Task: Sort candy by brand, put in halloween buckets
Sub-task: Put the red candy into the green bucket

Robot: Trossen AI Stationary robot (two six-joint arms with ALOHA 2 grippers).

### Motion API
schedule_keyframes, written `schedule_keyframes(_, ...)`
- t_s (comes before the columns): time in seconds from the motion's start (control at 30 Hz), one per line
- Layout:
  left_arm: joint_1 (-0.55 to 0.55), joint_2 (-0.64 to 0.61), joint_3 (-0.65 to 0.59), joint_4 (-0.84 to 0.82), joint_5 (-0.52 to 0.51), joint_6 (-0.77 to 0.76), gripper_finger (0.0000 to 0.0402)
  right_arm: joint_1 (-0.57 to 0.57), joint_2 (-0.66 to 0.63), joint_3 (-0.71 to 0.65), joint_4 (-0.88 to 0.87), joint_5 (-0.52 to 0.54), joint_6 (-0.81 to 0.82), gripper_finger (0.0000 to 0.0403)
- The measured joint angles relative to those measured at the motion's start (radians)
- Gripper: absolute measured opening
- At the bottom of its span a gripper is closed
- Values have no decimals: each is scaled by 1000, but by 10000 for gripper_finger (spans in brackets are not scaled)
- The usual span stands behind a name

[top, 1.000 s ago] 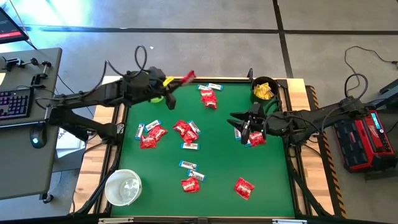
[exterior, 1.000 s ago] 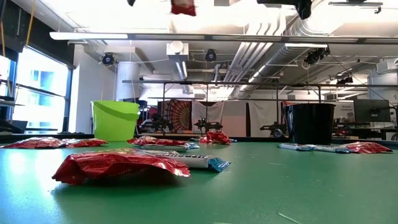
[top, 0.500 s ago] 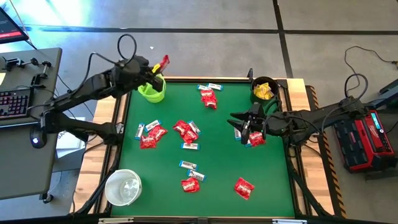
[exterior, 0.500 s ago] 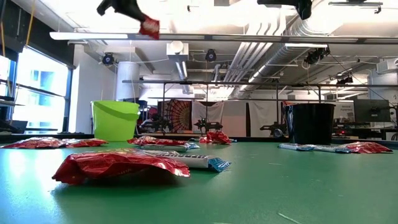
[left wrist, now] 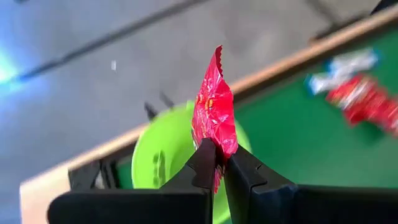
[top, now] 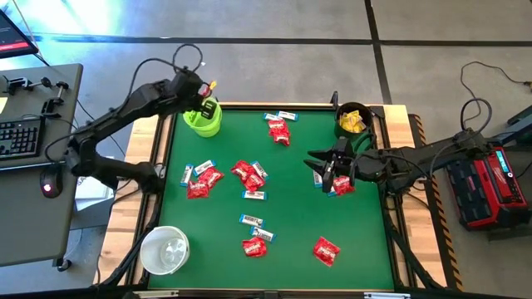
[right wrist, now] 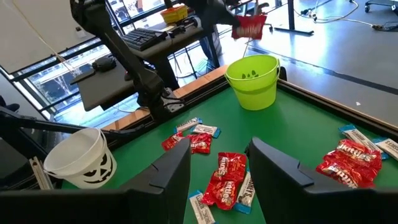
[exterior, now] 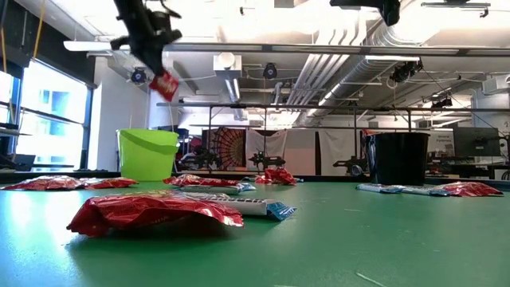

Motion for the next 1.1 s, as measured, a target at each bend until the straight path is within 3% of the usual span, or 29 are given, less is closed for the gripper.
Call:
schedule_keyframes(0.17, 59, 92, -1, -96, 70, 44, 7, 1, 0, 0, -17, 0, 25, 149)
schedule_keyframes(0.67, 233, 307, -1, -121, 312, 267, 7, 1, 1, 0, -23, 0, 54, 149)
schedule_keyframes(1.1, 245, 394, -1, -119, 314, 339, 23, 1, 2, 0, -38, -5, 89, 149)
